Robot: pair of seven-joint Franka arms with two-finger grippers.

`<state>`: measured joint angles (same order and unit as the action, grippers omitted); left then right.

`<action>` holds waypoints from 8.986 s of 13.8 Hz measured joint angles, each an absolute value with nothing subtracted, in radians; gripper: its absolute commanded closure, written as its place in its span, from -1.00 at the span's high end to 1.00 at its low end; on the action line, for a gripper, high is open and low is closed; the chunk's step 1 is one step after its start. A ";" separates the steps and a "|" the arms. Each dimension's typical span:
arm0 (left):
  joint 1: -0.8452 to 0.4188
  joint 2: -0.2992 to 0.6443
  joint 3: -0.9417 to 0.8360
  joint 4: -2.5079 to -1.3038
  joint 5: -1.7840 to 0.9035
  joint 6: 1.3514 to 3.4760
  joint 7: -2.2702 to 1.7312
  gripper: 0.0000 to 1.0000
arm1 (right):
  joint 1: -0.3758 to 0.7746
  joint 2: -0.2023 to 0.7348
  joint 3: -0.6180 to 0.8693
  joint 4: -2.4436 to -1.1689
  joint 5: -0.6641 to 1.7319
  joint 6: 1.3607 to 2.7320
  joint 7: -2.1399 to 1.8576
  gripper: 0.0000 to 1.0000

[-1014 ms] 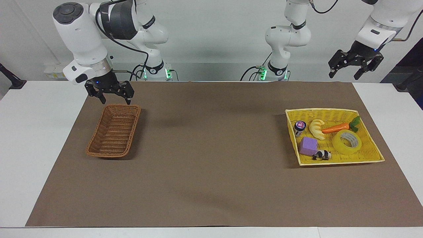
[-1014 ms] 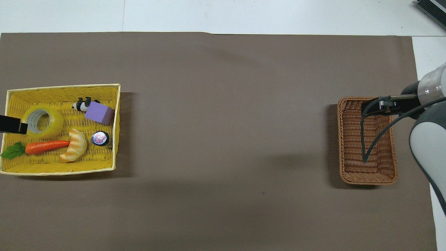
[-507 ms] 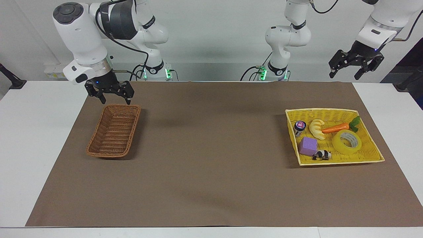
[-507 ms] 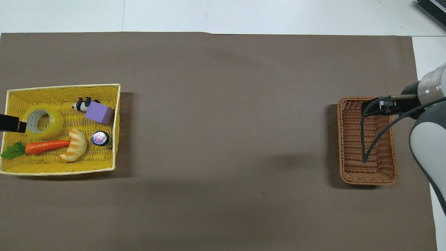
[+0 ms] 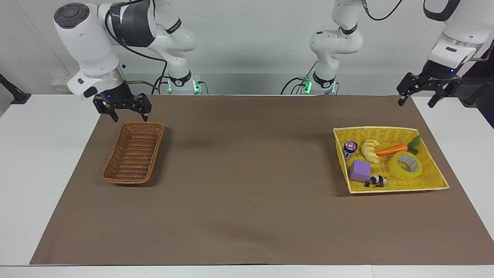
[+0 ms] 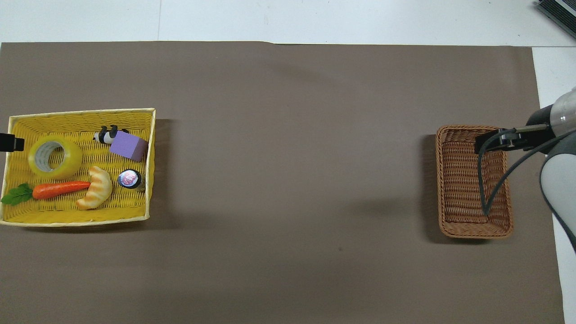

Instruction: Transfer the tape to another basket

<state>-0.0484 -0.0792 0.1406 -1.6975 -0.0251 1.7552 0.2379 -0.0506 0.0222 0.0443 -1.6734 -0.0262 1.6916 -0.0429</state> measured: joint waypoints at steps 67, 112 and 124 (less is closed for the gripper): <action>-0.368 0.179 0.108 -1.919 -0.215 2.250 -0.068 -1.00 | 0.430 0.387 0.065 -1.815 1.312 2.247 -0.297 1.00; -0.387 0.128 0.150 -1.694 -0.071 2.018 -0.132 1.00 | 0.128 0.225 0.041 -1.795 0.796 1.983 -0.138 -1.00; -0.262 0.055 0.159 -1.507 -0.013 1.703 0.031 1.00 | -0.242 0.210 0.038 -1.626 0.263 1.536 -0.340 -1.00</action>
